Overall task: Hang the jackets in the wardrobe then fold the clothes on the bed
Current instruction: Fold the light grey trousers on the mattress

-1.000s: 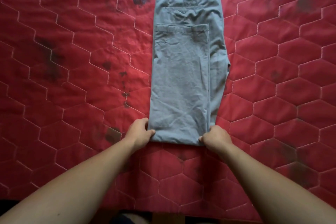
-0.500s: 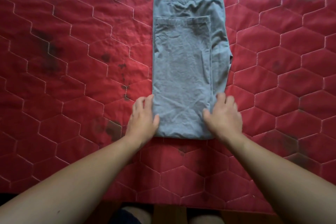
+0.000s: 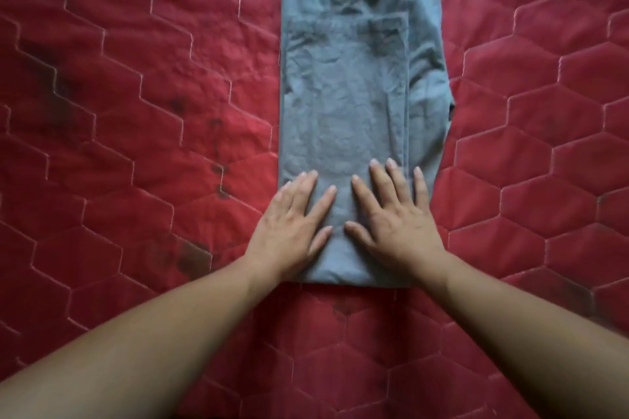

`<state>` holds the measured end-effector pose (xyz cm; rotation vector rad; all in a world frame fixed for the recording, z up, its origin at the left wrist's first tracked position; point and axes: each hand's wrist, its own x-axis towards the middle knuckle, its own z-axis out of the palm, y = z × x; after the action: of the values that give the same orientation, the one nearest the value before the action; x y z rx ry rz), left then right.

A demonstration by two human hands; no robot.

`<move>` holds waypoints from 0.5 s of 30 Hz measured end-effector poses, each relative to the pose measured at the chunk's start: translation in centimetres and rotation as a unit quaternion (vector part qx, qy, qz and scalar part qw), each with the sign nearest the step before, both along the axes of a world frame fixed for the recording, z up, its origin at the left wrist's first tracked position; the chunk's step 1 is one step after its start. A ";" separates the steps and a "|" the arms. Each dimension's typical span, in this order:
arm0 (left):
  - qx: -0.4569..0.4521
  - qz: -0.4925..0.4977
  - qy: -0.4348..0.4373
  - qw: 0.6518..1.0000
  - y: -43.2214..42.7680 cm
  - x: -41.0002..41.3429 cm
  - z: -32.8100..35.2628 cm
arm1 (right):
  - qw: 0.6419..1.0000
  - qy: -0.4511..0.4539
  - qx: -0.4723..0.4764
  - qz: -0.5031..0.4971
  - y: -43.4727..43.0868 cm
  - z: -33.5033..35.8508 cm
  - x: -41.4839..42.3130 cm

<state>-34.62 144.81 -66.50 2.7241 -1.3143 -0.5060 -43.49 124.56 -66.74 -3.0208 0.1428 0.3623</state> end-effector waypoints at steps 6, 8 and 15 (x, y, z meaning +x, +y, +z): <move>-0.071 0.033 -0.060 0.995 -6.2 10.3 0.7 | 0.994 -0.106 0.000 0.010 -4.6 0.9 12.1; -0.052 0.047 -0.072 0.995 -8.5 14.2 -0.5 | 0.995 -0.091 -0.030 -0.010 -6.9 -0.1 16.6; -0.005 0.058 -0.097 0.994 -10.3 17.5 -2.1 | 0.998 -0.018 -0.022 -0.064 -9.7 -2.0 19.6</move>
<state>-17.15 134.52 -68.58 2.8816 -1.1804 -0.2293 -23.87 114.86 -68.72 -3.0387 0.3454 0.2977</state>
